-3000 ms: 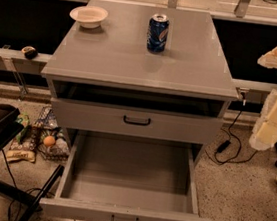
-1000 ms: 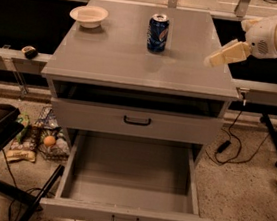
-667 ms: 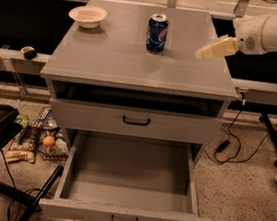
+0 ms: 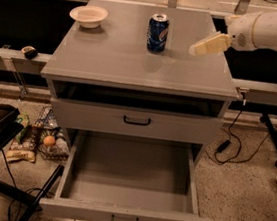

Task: Place pepsi can into middle drawer

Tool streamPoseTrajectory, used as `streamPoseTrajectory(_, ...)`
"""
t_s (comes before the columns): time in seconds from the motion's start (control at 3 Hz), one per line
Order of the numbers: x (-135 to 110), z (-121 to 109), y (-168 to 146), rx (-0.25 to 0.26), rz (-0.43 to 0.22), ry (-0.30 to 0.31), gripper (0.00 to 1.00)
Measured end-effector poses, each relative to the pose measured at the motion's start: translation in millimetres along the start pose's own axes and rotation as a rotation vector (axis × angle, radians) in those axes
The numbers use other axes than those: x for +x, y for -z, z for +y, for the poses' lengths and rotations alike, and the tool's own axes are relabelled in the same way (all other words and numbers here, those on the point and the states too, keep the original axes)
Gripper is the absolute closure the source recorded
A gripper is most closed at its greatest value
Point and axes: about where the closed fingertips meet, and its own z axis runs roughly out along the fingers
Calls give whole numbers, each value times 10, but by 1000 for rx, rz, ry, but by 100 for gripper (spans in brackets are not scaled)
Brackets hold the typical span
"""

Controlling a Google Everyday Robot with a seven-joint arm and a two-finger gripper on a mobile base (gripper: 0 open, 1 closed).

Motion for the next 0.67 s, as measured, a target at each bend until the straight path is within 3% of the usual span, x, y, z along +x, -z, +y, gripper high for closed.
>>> streamPoseTrajectory(0.67,-330,-65,-978,-113,-168,-30,0)
